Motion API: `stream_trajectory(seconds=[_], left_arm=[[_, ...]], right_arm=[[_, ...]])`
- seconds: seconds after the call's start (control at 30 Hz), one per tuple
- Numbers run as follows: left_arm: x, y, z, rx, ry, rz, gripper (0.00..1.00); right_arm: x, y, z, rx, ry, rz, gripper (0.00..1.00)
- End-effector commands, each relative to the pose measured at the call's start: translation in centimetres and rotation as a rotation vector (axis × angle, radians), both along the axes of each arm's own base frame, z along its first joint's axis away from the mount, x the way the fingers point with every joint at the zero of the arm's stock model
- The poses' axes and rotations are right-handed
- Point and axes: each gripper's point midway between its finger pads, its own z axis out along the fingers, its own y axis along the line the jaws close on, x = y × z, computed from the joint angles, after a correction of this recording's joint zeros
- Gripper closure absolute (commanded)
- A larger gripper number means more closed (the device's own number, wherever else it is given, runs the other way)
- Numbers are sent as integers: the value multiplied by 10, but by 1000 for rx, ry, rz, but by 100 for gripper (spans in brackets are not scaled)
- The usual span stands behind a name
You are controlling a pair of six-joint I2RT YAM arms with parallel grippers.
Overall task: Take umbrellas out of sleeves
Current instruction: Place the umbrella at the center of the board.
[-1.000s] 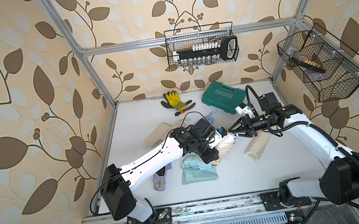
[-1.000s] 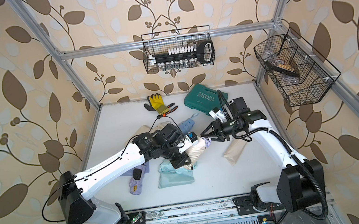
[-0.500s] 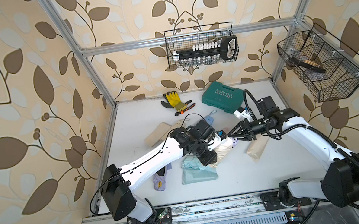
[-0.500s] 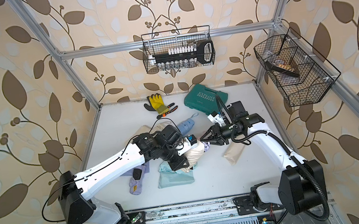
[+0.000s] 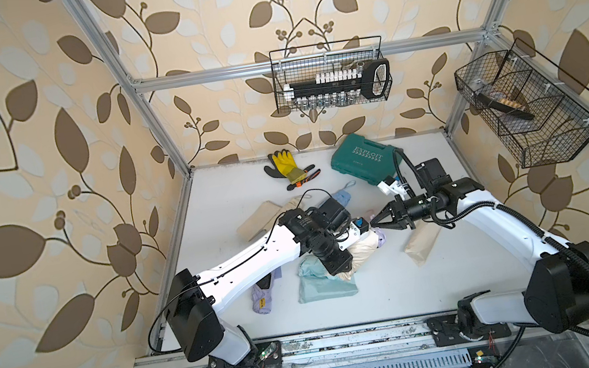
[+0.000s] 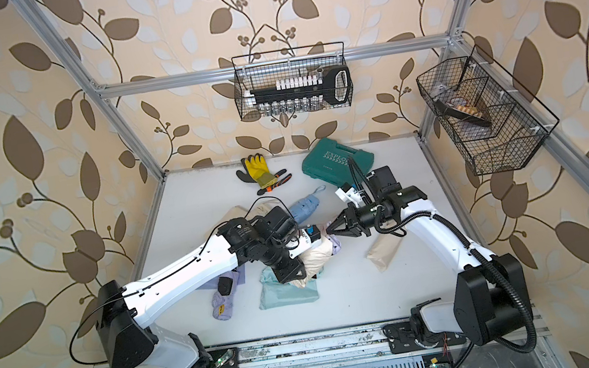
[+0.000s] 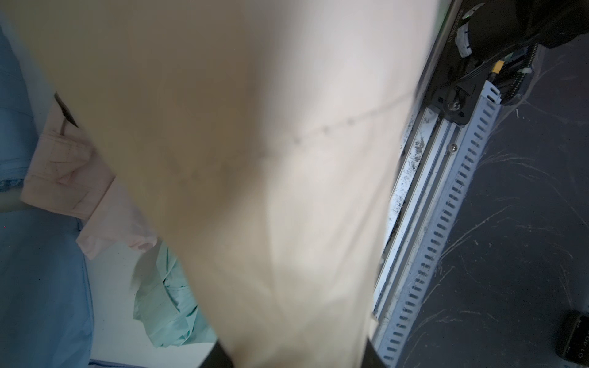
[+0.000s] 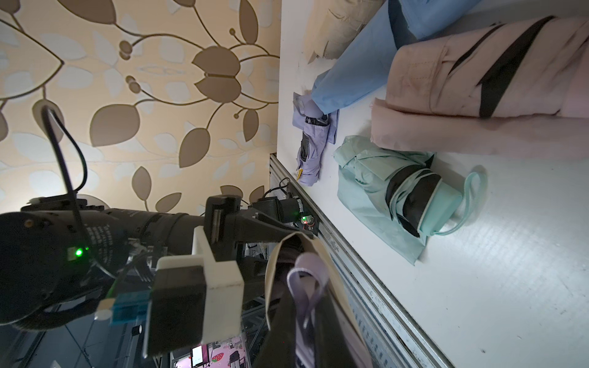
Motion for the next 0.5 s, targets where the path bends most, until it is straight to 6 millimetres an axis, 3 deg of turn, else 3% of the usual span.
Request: stream_trajectory(seconds=[0.0, 0.13, 0.47], left_arm=[[64, -31, 39, -194, -179, 98, 81], [75, -34, 28, -195, -142, 110, 69], [74, -38, 9, -196, -85, 111, 68]], right_arm=[[-20, 6, -2, 23, 118, 43, 94], [-13, -3, 1, 3, 107, 4, 99], [18, -32, 26, -59, 25, -149, 100]])
